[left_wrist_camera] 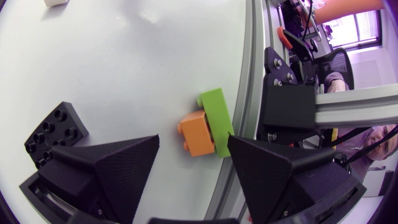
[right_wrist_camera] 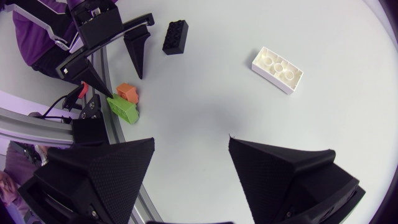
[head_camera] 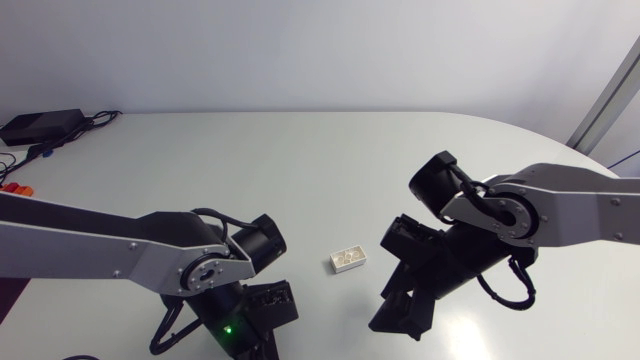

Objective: Disassemble duplo

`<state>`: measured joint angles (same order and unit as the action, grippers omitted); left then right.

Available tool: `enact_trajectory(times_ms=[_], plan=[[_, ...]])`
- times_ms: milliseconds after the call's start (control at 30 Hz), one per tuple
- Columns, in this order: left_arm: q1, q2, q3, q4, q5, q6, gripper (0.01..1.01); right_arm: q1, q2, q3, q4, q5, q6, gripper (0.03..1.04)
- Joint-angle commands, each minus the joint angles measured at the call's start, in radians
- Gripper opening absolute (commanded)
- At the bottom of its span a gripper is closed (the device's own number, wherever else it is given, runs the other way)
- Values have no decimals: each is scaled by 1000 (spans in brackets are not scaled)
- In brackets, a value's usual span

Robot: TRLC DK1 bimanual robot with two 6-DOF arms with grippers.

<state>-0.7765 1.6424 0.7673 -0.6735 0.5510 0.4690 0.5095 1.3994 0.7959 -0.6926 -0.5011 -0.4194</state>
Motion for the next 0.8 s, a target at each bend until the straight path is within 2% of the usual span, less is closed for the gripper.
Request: enact_trajectory(times_ms=[0, 100, 200, 300, 567, 767], plan=[[-17, 30, 26, -11, 13, -26, 670, 1, -2, -26, 7, -7, -13, 866], [-21, 45, 32, -11, 13, -26, 590, 4, -2, -27, 7, -7, -13, 866], [-32, 51, 32, -11, 17, -23, 552, 4, -2, -29, 7, -7, -12, 866], [-35, 56, 33, -9, 21, -23, 461, 7, -4, -34, 8, -7, -10, 866], [-33, 59, 27, -1, 21, -24, 328, 9, -10, -44, 21, -7, -5, 866], [-21, -18, 3, 55, -42, -53, 318, 9, -11, -47, 22, -7, -5, 866]])
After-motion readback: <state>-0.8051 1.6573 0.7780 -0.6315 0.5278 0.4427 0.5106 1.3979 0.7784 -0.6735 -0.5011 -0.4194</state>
